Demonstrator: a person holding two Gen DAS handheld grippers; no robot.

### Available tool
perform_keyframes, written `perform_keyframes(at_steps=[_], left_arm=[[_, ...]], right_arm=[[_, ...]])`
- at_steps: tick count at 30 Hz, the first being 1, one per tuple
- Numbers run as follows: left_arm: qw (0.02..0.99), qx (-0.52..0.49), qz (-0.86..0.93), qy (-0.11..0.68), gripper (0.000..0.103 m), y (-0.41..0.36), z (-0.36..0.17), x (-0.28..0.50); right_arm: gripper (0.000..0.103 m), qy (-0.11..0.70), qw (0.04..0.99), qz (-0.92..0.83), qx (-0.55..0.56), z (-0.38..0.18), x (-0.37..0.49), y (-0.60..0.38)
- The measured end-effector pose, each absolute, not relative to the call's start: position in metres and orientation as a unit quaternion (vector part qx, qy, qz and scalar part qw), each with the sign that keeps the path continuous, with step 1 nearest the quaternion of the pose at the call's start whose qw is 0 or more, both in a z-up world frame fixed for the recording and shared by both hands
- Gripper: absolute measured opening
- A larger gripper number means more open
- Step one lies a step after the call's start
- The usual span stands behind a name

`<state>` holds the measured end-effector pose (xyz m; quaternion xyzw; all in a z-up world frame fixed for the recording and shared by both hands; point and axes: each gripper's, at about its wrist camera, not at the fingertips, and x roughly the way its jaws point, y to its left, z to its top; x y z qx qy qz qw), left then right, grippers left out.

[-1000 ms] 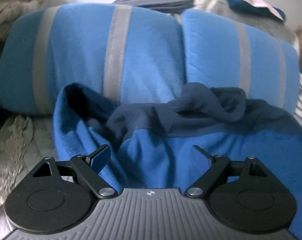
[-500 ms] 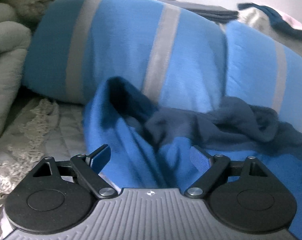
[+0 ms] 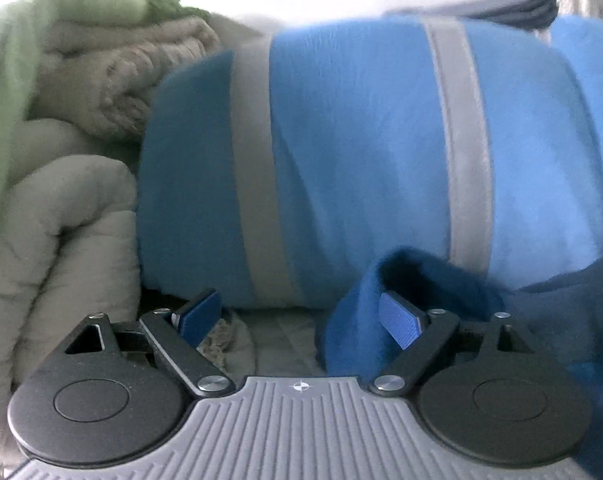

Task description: Fold clothes

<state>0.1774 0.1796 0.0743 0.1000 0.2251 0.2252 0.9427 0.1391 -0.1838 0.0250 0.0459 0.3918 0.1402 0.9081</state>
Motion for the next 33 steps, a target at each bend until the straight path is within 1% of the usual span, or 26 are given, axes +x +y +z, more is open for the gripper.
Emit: perform_keyframes(at_steps=[4, 5, 6, 7, 8, 9, 11, 15, 21, 23, 25, 26, 27, 28, 29, 30, 31, 32, 33], left_arm=[[0.942, 0.095, 0.188, 0.26, 0.087, 0.195, 0.071, 0.195], [0.944, 0.085, 0.174, 0.266, 0.085, 0.198, 0.072, 0.195], [0.946, 0.076, 0.16, 0.271, 0.079, 0.201, 0.074, 0.195], [0.948, 0.066, 0.146, 0.276, 0.046, 0.203, 0.075, 0.196], [0.949, 0.057, 0.132, 0.282, 0.009, 0.206, 0.076, 0.196], [0.949, 0.058, 0.123, 0.284, 0.006, 0.206, 0.078, 0.191], [0.949, 0.061, 0.107, 0.289, 0.005, 0.208, 0.081, 0.181], [0.948, 0.082, 0.093, 0.293, 0.004, 0.212, 0.083, 0.144], [0.938, 0.108, 0.075, 0.322, 0.004, 0.22, 0.068, 0.092], [0.929, 0.13, 0.072, 0.339, 0.0, 0.218, 0.059, 0.085], [0.922, 0.139, 0.068, 0.354, 0.001, 0.221, 0.049, 0.074], [0.921, 0.138, 0.063, 0.359, 0.004, 0.223, 0.045, 0.069], [0.923, 0.136, 0.064, 0.355, 0.007, 0.224, 0.044, 0.064], [0.925, 0.134, 0.065, 0.351, 0.013, 0.225, 0.044, 0.059], [0.927, 0.136, 0.069, 0.342, 0.032, 0.224, 0.046, 0.055], [0.932, 0.138, 0.066, 0.33, 0.043, 0.223, 0.049, 0.051], [0.936, 0.14, 0.063, 0.318, 0.062, 0.221, 0.053, 0.048], [0.941, 0.143, 0.059, 0.302, 0.071, 0.219, 0.057, 0.046], [0.943, 0.149, 0.057, 0.292, 0.071, 0.214, 0.062, 0.048]], right_arm=[[0.103, 0.411, 0.898, 0.143, 0.062, 0.014, 0.141, -0.182], [0.103, 0.413, 0.898, 0.142, 0.061, 0.011, 0.141, -0.181], [0.103, 0.412, 0.898, 0.141, 0.057, 0.009, 0.14, -0.179], [0.103, 0.409, 0.901, 0.141, 0.048, 0.006, 0.139, -0.177], [0.103, 0.404, 0.903, 0.141, 0.035, 0.004, 0.137, -0.175], [0.103, 0.399, 0.906, 0.142, 0.018, 0.002, 0.135, -0.17], [0.103, 0.393, 0.908, 0.141, -0.007, -0.001, 0.132, -0.165], [0.103, 0.381, 0.914, 0.137, -0.032, -0.006, 0.127, -0.157], [0.103, 0.377, 0.916, 0.139, -0.028, -0.009, 0.129, -0.158], [0.103, 0.376, 0.916, 0.139, -0.028, -0.01, 0.129, -0.157], [0.103, 0.375, 0.916, 0.138, -0.029, -0.01, 0.129, -0.156], [0.103, 0.374, 0.917, 0.137, -0.03, -0.01, 0.13, -0.155], [0.103, 0.374, 0.917, 0.137, -0.03, -0.011, 0.129, -0.156], [0.103, 0.374, 0.917, 0.137, -0.031, -0.011, 0.129, -0.156], [0.103, 0.373, 0.917, 0.137, -0.032, -0.012, 0.128, -0.155], [0.103, 0.373, 0.917, 0.136, -0.034, -0.012, 0.128, -0.155], [0.103, 0.372, 0.918, 0.135, -0.035, -0.012, 0.128, -0.155], [0.103, 0.371, 0.918, 0.134, -0.037, -0.013, 0.127, -0.154], [0.103, 0.37, 0.919, 0.133, -0.039, -0.013, 0.127, -0.153]])
